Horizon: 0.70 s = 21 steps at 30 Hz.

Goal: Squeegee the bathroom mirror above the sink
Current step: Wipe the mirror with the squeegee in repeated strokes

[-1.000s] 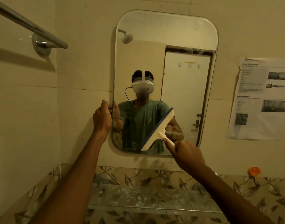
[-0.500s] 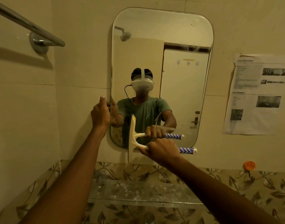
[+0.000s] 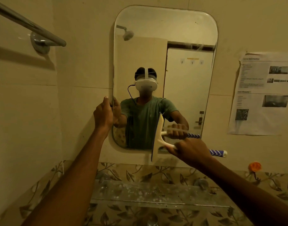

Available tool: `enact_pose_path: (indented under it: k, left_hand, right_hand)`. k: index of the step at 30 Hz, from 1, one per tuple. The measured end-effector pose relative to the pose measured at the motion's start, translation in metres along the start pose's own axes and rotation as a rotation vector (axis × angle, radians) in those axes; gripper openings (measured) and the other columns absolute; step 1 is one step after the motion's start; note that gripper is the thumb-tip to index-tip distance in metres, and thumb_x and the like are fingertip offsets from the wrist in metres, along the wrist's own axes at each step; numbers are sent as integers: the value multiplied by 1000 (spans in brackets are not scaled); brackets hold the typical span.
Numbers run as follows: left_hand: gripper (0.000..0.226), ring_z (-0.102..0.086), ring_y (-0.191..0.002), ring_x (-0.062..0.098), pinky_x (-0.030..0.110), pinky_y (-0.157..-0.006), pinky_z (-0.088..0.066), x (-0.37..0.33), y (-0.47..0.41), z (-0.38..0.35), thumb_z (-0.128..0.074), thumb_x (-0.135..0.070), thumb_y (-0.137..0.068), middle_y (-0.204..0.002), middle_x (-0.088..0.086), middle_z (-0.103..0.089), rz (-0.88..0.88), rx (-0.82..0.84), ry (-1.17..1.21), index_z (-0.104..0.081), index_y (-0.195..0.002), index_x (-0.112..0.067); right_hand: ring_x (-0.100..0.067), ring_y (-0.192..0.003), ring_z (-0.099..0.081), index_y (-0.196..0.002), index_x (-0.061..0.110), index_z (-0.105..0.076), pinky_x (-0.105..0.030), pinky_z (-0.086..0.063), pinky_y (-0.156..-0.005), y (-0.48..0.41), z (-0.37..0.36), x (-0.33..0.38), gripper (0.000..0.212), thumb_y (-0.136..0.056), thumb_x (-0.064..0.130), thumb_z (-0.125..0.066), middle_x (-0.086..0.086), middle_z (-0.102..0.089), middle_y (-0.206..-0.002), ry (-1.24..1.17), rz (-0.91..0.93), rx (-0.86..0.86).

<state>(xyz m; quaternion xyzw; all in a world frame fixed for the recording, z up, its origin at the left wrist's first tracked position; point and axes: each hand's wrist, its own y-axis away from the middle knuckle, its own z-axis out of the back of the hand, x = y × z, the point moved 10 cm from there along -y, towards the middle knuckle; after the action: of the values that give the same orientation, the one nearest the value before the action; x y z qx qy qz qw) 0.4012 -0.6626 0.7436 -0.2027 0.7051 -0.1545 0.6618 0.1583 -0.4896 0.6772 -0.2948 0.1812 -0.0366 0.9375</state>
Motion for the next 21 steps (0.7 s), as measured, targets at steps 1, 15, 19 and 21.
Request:
enact_pose_path:
  k: [1, 15, 19, 21]
  left_hand:
    - [49, -62, -99, 33, 49, -92, -50, 0, 0, -1, -28, -42, -103, -94, 12, -64, 0, 3, -3, -60, -85, -10]
    - [51, -61, -96, 28, 47, -92, -50, 4, 0, -3, -28, -45, -102, -104, 16, -67, 20, -2, 36, -64, -94, -10]
    - [50, -62, -101, 32, 52, -94, -50, 9, 0, -1, -29, -48, -99, -106, 16, -68, 25, 5, 41, -65, -93, -15]
    - [50, -63, -101, 32, 53, -93, -50, 13, -1, 0, -29, -52, -96, -105, 16, -69, 39, 3, 49, -65, -89, -19]
  right_hand:
    - [0, -43, -35, -82, 24, -66, -16, -24, -44, -8, 7, 3, 78, -86, 73, -6, 12, -36, -54, -17, 8, -23]
    - [-5, -44, -38, -58, 27, -43, -15, -27, -47, 27, -16, -32, 53, -93, 63, -27, 8, -43, -53, -290, -345, 69]
    - [-4, -44, -39, -62, 28, -44, -15, -32, -47, 15, -3, -4, 48, -98, 58, -31, 7, -44, -55, -280, -234, 43]
    - [-8, -48, -45, -70, 26, -53, -23, -47, -51, 1, -3, 24, 53, -96, 63, -26, 5, -49, -58, -207, -125, 73]
